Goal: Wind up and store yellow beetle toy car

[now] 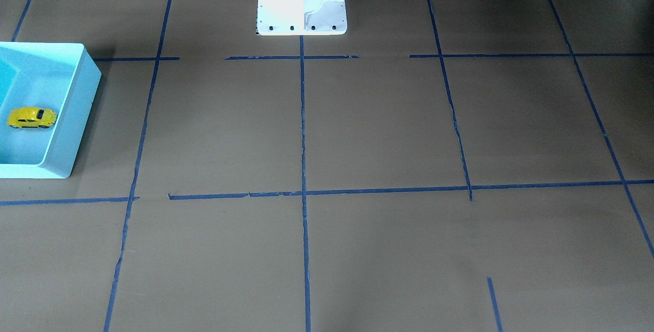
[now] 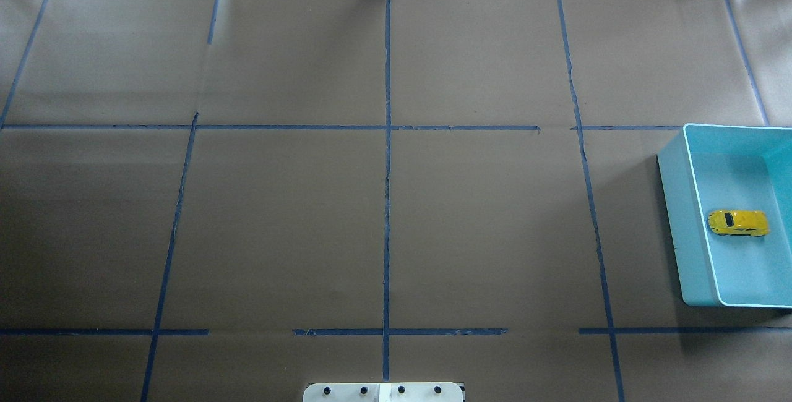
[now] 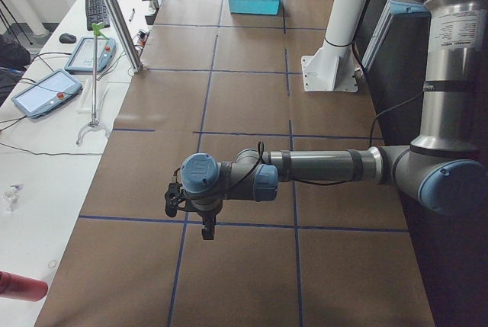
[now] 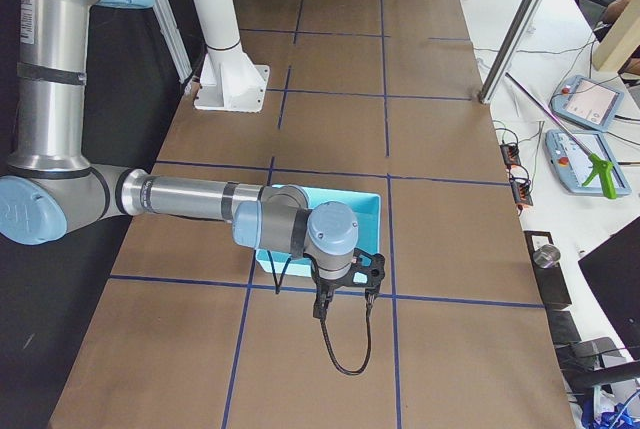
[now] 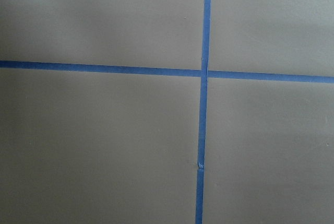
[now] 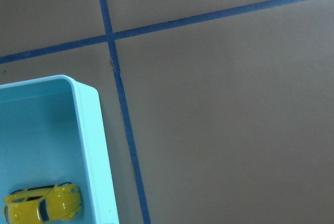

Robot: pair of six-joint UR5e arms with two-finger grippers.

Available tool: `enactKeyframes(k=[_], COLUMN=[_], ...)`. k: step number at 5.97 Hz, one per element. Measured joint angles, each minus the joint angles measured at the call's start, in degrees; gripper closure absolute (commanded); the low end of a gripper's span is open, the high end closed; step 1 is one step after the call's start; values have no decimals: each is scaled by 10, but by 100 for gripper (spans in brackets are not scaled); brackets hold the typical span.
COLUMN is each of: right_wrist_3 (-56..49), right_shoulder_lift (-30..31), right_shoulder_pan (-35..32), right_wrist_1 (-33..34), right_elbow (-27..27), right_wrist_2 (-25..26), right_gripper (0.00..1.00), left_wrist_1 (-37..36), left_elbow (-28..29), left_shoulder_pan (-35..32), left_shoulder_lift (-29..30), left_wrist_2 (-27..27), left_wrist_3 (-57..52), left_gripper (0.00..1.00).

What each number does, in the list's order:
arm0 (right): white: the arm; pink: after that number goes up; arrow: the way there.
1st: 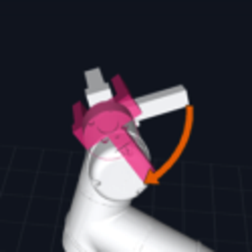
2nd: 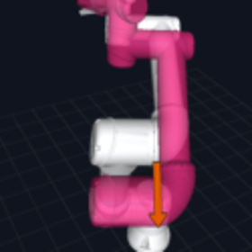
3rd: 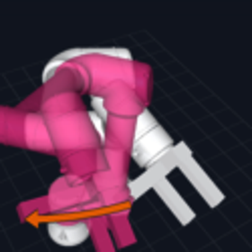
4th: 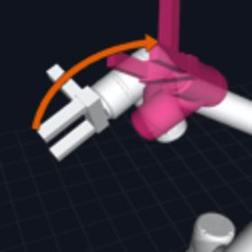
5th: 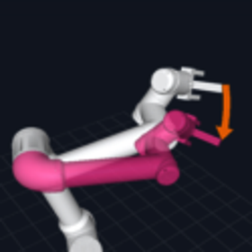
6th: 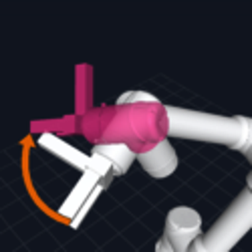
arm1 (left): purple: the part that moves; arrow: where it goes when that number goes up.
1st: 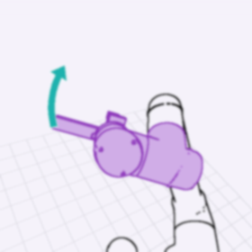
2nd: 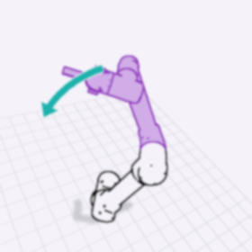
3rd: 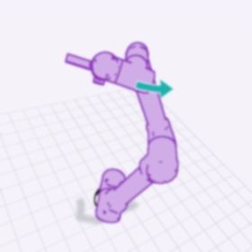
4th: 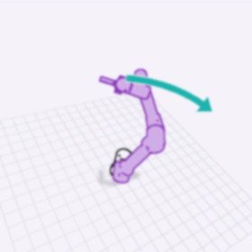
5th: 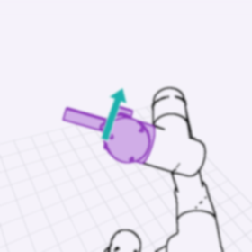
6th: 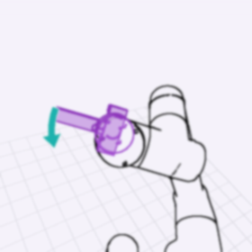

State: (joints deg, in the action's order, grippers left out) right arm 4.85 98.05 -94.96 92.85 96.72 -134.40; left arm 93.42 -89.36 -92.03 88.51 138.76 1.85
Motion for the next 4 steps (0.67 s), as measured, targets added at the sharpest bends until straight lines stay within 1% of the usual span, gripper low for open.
enactKeyframes(k=[2, 4], right_wrist_3=[-1, -2], right_shoulder_lift=[-13, -22], right_shoulder_pan=[9, 34], right_wrist_1=[-31, -41], right_elbow=[6, 24], right_wrist_2=[6, 8], right_gripper=[0, 0], left_wrist_1=[1, 3], left_elbow=[2, 5], left_shoulder_pan=[0, 0], left_shoulder_lift=[0, 0], left_wrist_2=[0, -1], left_wrist_3=[0, 0], left_gripper=[0, 0])
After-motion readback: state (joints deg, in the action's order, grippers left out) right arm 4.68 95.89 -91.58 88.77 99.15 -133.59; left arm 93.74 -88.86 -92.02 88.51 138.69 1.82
